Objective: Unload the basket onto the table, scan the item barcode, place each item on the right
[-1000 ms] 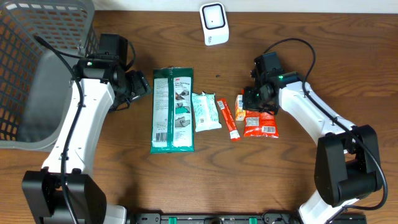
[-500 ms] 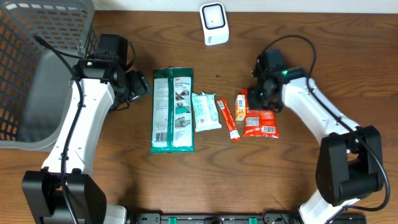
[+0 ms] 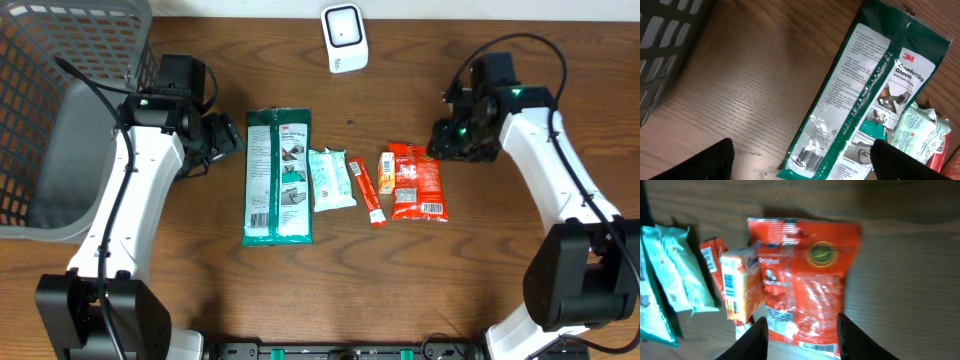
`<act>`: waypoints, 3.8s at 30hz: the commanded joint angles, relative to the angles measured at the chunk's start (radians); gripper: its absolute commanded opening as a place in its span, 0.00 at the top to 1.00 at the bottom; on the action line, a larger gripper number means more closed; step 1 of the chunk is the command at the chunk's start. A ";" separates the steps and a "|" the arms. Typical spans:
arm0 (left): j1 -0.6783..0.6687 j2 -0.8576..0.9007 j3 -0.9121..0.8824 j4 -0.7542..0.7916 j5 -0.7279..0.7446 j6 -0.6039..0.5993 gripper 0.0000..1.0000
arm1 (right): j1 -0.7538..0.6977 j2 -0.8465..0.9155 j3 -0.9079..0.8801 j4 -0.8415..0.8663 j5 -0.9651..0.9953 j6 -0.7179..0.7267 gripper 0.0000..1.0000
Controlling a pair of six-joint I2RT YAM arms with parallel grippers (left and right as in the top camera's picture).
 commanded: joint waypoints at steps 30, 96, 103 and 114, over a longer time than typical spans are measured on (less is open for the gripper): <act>0.002 -0.007 0.003 -0.005 -0.013 0.009 0.12 | 0.332 -0.019 -0.227 0.438 -0.076 0.131 0.75; 0.002 -0.007 0.003 -0.005 -0.013 0.009 0.12 | 0.261 -0.192 -0.347 0.542 0.243 0.070 0.99; 0.002 -0.007 0.003 -0.005 -0.013 0.009 0.12 | 0.418 -0.191 -0.347 0.482 0.826 0.003 0.99; 0.002 -0.007 0.003 -0.005 -0.013 0.009 0.12 | 0.330 -0.186 -0.352 0.473 1.207 -0.074 0.99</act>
